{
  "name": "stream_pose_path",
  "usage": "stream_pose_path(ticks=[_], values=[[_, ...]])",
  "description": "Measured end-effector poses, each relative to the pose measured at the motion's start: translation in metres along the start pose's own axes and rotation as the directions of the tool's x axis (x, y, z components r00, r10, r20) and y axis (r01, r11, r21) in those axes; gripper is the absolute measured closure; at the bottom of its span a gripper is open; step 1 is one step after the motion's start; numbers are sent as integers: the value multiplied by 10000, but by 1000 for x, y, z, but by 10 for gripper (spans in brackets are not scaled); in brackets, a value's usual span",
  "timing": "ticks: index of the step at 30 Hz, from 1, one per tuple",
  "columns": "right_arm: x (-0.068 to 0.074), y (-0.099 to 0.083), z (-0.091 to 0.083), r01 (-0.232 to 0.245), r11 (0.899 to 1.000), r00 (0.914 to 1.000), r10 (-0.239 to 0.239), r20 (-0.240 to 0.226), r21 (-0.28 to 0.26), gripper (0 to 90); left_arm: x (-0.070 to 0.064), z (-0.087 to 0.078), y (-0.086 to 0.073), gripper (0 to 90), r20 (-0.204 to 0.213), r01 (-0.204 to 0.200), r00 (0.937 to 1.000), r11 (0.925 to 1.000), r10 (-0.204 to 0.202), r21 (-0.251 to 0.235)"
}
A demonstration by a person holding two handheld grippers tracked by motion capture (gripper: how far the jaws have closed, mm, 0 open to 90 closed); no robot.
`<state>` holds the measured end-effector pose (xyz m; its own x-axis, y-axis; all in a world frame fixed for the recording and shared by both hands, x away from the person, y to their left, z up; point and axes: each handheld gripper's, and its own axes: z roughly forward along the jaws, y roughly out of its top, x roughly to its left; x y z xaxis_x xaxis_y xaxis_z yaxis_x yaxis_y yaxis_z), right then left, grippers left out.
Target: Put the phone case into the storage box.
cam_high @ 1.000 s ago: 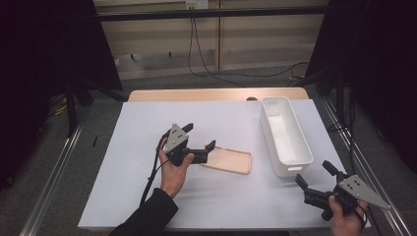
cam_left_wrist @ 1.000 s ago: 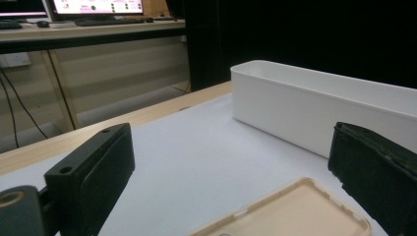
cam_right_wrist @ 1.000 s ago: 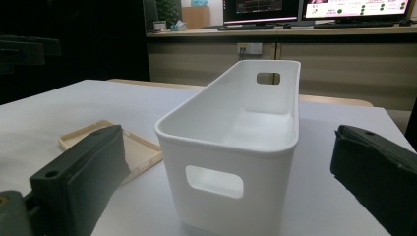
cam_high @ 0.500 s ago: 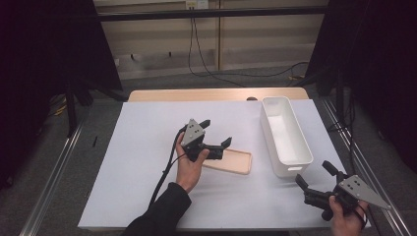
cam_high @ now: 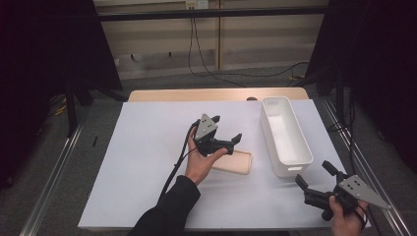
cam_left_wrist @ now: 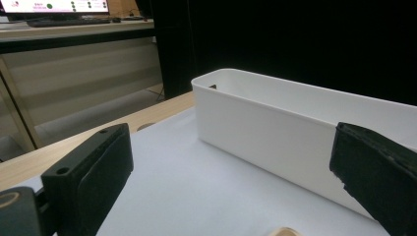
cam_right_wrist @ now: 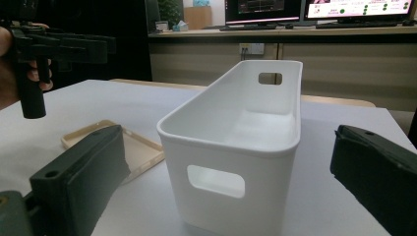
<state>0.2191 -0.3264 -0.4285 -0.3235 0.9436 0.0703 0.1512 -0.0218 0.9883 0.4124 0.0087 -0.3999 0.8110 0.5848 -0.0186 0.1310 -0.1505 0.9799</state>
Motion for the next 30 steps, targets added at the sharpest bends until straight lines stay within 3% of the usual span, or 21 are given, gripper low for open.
stream_pose_path(ticks=[9, 15, 19, 22, 23, 26, 27, 30], values=[[0, 0, 0, -17, 10000, 10000, 17, -27, 20, 0, -5, 18, 9, 35, 23, -273, 9996, 9996, 273, -103], [0, 0, 0, -35, 10000, 10000, 35, -33, -10, 0, 0, 26, 8, 57, -83, 43, 10000, 9995, -46, -314], [0, 0, 0, -38, 10000, 10000, 38, -32, 2, 0, 2, 30, 5, 83, -7, 24, 10000, 9997, -25, -250], [0, 0, -1, -20, 10000, 10000, 20, -11, -9, 0, 3, 33, 3, 192, 95, 121, 9999, 9993, -118, -344], [0, 0, -1, -29, 10000, 10000, 29, -5, -13, 0, 4, 35, 4, 218, 13, -82, 10000, 9996, 82, -268], [0, 0, -1, -32, 10000, 10000, 32, -3, -4, 0, 5, 37, 5, 288, -22, -68, 10000, 9996, 67, -267], [0, 0, -1, -25, 10000, 10000, 25, -15, 0, 0, 6, 39, 7, 334, 179, -106, 9998, 9996, 111, -274], [0, 0, -1, -25, 10000, 10000, 25, -23, 5, 0, 4, 41, 8, 386, 217, -125, 9997, 9995, 131, -284]])
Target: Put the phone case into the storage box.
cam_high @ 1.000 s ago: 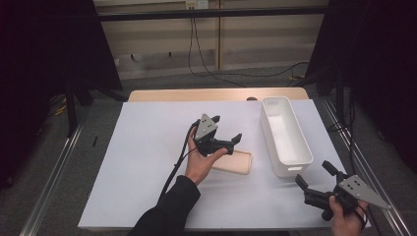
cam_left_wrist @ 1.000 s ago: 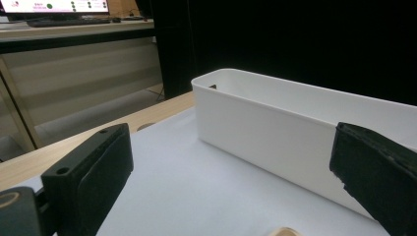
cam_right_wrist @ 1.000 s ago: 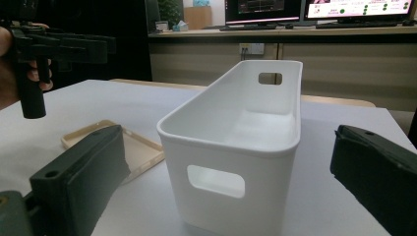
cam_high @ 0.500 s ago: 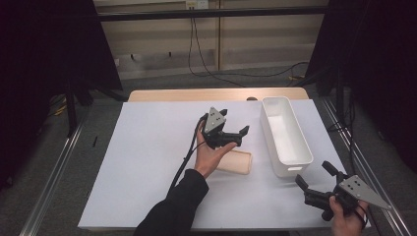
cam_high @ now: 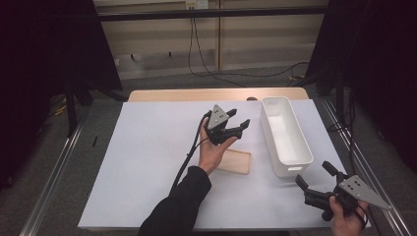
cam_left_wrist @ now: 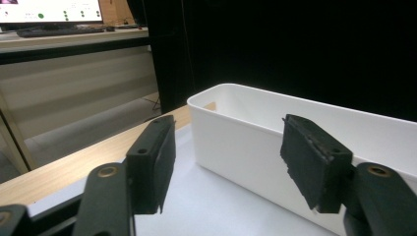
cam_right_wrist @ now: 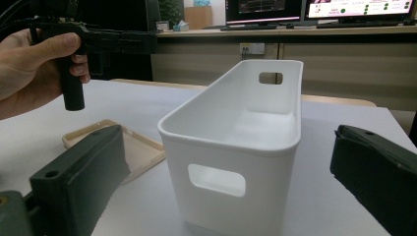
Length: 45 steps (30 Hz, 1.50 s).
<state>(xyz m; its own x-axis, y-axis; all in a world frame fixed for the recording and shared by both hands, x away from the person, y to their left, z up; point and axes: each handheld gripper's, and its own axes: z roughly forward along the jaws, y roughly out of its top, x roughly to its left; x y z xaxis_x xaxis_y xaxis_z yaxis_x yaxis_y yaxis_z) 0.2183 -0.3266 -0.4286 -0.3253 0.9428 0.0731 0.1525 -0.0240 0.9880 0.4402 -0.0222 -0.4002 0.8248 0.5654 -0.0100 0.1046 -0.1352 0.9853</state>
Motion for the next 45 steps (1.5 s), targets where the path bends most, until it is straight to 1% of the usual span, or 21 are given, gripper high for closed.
stream_pose_path(ticks=[1, 3, 6, 7, 10, 11, 13, 15, 19, 21, 22, 26, 30, 33, 34, 36, 38, 40, 41, 42, 45], values=[[0, 0, 0, 3, 10000, 10000, -3, 1, -4, 0, -2, 1, 0, 414, 116, -107, 9999, 9999, 107, 8], [0, 0, 0, 0, 10000, 10000, 0, 0, -2, 0, -3, 2, 0, 457, 109, -169, 9998, 9999, 169, 20], [0, 0, 0, 19, 10000, 10000, -19, -14, -21, 0, -4, 3, 0, 508, 94, -188, 9998, 9998, 187, 88], [0, 0, 0, 24, 10000, 10000, -24, -10, -14, 0, -5, 4, -1, 546, 206, -131, 9997, 9998, 129, 117], [0, 0, 0, 28, 10000, 10000, -28, -14, -9, 0, -5, 5, -1, 604, 221, -218, 9995, 9995, 213, 230], [0, 0, 0, 3, 10000, 10000, -3, -5, -6, 0, -5, 5, -2, 621, 320, -113, 9994, 9996, 105, 254], [0, 0, 0, 7, 10000, 10000, -7, -11, -4, 0, -5, 6, -2, 653, 345, -108, 9994, 9996, 99, 279], [0, 0, 0, 25, 10000, 10000, -25, -11, 11, 0, -5, 6, -2, 721, 495, -89, 9987, 9995, 73, 308], [0, 0, 0, 23, 10000, 10000, -23, -22, 15, 0, -5, 7, -3, 831, 592, -84, 9982, 9991, 59, 424], [0, 0, 0, -6, 10000, 10000, 6, -28, 3, 0, -5, 7, -4, 884, 748, 97, 9971, 9988, -132, 471], [0, 0, -1, -5, 10000, 10000, 5, -34, -2, 0, -5, 7, -4, 900, 748, 97, 9971, 9988, -132, 471], [0, 0, 0, 14, 10000, 10000, -14, -24, 18, 0, -2, 10, -7, 900, 803, 139, 9965, 9954, -216, 953], [0, 0, 0, 18, 10000, 10000, -18, -20, 30, 0, -1, 11, -7, 900, 928, 220, 9952, 9935, -324, 1118], [0, 0, -1, 14, 10000, 10000, -14, -15, 12, 0, -2, 11, -6, 900, 1043, 198, 9939, 9880, -361, 1534], [0, 0, -1, 26, 10000, 10000, -26, -16, 25, 0, -2, 11, -6, 900, 1043, 198, 9939, 9880, -361, 1534], [0, 0, -1, 20, 10000, 10000, -20, -11, 28, 0, -1, 12, -6, 900, 1004, 103, 9945, 9799, -308, 1991], [0, 0, -1, 4, 10000, 10000, -4, -15, 16, 0, -1, 12, -6, 900, 1055, 142, 9938, 9787, -365, 2049], [0, 0, -1, 5, 10000, 10000, -5, -18, 22, 0, 0, 13, -6, 900, 1010, 263, 9935, 9703, -520, 2406], [0, 0, -1, 4, 10000, 10000, -4, -15, 11, 0, 1, 14, -7, 900, 1015, 295, 9931, 9641, -582, 2638], [0, 0, -1, 5, 10000, 10000, -5, -11, 12, 0, 2, 15, -6, 900, 1001, 373, 9925, 9552, -696, 2936], [0, 0, -1, 14, 10000, 10000, -14, -14, 37, 0, 5, 16, -5, 900, 1015, 501, 9908, 9402, -892, 3369]])
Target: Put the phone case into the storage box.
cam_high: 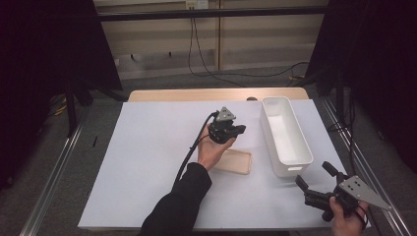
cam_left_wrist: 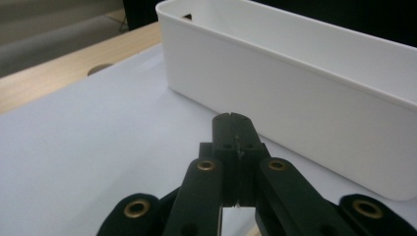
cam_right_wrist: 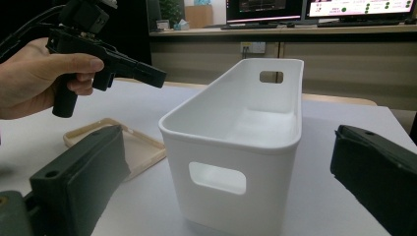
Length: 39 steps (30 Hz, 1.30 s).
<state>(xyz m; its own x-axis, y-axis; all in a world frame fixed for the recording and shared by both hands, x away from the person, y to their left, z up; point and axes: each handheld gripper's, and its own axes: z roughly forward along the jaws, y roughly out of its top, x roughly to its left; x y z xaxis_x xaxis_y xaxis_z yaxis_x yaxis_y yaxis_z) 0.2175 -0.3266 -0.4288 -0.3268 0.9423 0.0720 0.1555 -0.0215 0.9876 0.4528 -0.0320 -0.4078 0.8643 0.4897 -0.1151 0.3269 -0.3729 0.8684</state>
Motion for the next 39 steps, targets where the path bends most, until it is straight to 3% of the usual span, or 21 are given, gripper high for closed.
stream_pose_path(ticks=[4, 5, 10, 12, 13, 14, 16, 21, 25, 32, 37, 39], values=[[0, 0, 0, -3, 10000, 10000, 3, 4, -6, 0, 0, 1, 5, 900, -247, -5, 9997, 9984, 19, 572], [0, 0, 0, 11, 10000, 10000, -11, 14, -21, 0, 0, 2, 6, 900, -146, 202, 9997, 9965, -191, 810], [0, 0, 0, 11, 10000, 10000, -11, 5, -17, 0, -2, 9, 9, 900, -267, -17, 9996, 9853, 63, 1710], [0, 0, 0, 3, 10000, 10000, -3, -4, -7, 0, 0, 15, 9, 900, -165, 168, 9998, 9782, -137, 2072], [0, 0, 0, 1, 10000, 10000, -1, -5, -9, 0, 0, 15, 9, 900, -165, 168, 9998, 9782, -137, 2072], [0, 0, 0, 5, 10000, 10000, -5, -10, -4, 0, 1, 21, 7, 900, -33, 265, 9996, 9703, -264, 2405], [0, 0, 0, 7, 10000, 10000, -7, -6, 1, 0, 0, 23, 6, 900, -194, 335, 9994, 9670, -296, 2526], [0, 0, 0, 0, 10000, 10000, 0, -24, 25, 0, -2, 33, 4, 900, -253, 609, 9981, 9374, -556, 3429], [0, 0, 0, 9, 10000, 10000, -9, -23, 23, 0, -3, 38, 1, 900, -192, 703, 9975, 9246, -681, 3745], [0, 0, 0, -9, 10000, 10000, 9, -31, 22, 0, -7, 43, -3, 900, 19, 657, 9974, 9133, -727, 4020], [0, 0, 0, -6, 10000, 10000, 6, -6, 21, 0, -15, 46, -10, 900, 17, 546, 9981, 9064, -608, 4188], [0, 0, 0, -11, 10000, 10000, 11, -7, 16, 0, -16, 46, -11, 900, -14, 614, 9978, 9093, -668, 4116]])
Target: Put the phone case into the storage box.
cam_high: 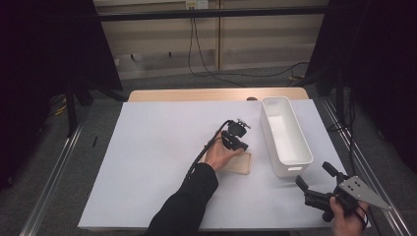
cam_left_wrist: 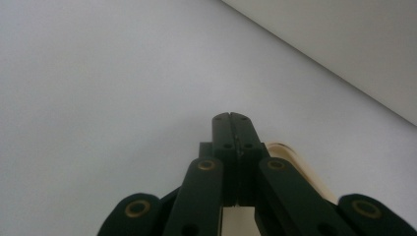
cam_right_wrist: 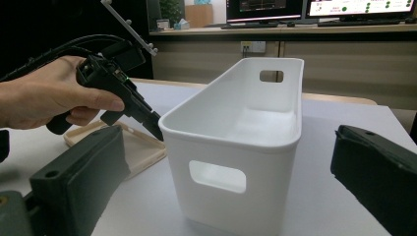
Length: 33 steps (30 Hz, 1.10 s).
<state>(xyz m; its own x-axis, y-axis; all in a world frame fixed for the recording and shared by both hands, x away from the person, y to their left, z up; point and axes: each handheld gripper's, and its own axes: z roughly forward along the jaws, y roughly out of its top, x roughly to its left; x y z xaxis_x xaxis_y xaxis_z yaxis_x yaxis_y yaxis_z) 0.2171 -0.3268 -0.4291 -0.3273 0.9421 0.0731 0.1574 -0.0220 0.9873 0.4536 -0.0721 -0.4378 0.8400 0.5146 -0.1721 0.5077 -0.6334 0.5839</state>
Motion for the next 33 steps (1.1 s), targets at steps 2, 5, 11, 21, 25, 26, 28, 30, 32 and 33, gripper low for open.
stream_pose_path(ticks=[2, 5, 11, 21, 25, 26, 28, 30, 32, 33], values=[[0, 0, 0, 2, 10000, 10000, -2, -10, 10, 0, 1, 1, 0, 900, 9, 44, 10000, 10000, -44, 23], [0, 0, -1, -2, 10000, 10000, 2, -6, -2, 0, 2, 1, -1, 900, 93, 122, 9999, 9999, -123, 14], [0, 0, -1, 1, 10000, 10000, -1, 8, -12, 0, 2, 1, -5, 900, 79, 122, 9999, 9999, -123, 116], [0, 0, -1, 7, 10000, 10000, -7, 26, 11, 0, 0, -2, -10, 900, 271, 133, 9995, 9998, -137, 154], [0, 0, -1, 14, 10000, 10000, -14, 25, 5, 0, -5, 0, -9, 900, 442, -6, 9990, 9999, 0, 135], [0, 0, -1, 13, 10000, 10000, -13, 27, 8, 0, -5, 0, -10, 900, 436, -57, 9990, 9999, 53, 106], [0, 0, -1, -1, 10000, 10000, 1, 20, 25, 0, -4, 1, -11, 900, 583, 179, 9981, 9998, -176, -33], [0, 0, -1, -13, 10000, 10000, 13, 21, 20, 0, -4, 0, -12, 900, 557, 28, 9984, 10000, -26, -21], [0, 0, -1, -4, 10000, 10000, 4, 19, 19, 0, -5, 0, -13, 900, 522, -45, 9986, 10000, 48, -57], [0, 0, -1, -11, 10000, 10000, 11, 23, 27, 0, -5, -1, -14, 900, 557, -26, 9984, 10000, 29, -59]])
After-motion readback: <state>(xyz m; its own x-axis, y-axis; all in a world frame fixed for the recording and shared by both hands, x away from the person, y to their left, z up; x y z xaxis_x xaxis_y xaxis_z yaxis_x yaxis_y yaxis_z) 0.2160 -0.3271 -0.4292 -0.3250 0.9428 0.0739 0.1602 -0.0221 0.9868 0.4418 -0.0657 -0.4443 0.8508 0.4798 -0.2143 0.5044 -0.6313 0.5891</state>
